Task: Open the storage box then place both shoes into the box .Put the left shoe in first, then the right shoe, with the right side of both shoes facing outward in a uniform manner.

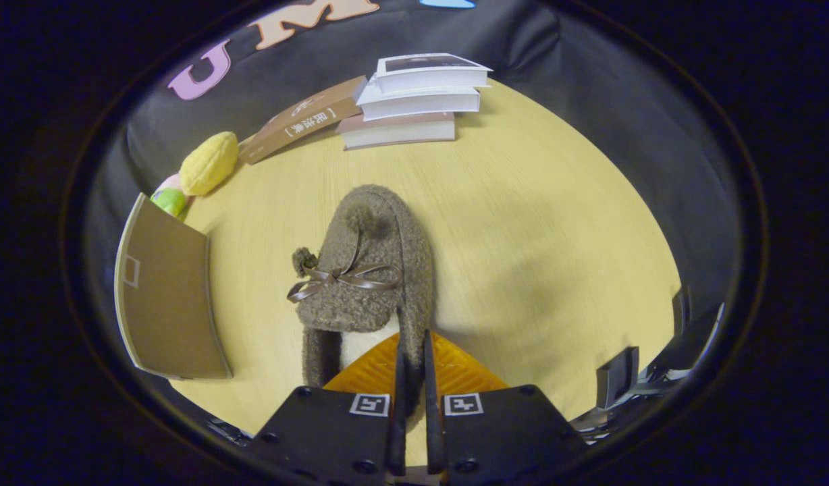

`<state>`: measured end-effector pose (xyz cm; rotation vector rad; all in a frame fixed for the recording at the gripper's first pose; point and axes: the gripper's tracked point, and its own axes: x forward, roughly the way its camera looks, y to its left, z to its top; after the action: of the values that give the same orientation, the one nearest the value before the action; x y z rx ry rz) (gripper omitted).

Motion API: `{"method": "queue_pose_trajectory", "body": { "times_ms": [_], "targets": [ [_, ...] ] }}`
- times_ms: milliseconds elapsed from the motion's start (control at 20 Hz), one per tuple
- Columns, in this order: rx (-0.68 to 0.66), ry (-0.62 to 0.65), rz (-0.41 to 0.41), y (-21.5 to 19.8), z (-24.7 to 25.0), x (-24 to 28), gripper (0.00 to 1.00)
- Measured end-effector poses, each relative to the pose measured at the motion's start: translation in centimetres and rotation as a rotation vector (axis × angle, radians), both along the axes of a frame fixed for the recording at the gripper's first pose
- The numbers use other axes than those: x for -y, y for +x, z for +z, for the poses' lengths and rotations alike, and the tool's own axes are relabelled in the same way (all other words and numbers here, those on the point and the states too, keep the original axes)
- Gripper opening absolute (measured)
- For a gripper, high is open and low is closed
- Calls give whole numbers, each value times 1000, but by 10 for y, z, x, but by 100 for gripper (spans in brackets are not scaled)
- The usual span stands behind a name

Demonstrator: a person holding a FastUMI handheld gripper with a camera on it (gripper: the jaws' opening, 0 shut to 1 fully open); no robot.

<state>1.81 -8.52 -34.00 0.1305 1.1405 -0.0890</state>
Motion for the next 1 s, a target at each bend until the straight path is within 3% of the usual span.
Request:
{"method": "queue_pose_trajectory", "body": {
  "times_ms": [50, 150, 300, 600, 1000],
  "targets": [
    [1, 14, -31, 1, 0, 0, 7],
    [7, 54, -90, 0, -1, 0, 5],
    [34, 75, -118, 1, 0, 1, 4],
    [161, 68, -103, 11, 21, -9, 3],
    [320, 146, -48, 32, 122, -50, 3]
  ]
}}
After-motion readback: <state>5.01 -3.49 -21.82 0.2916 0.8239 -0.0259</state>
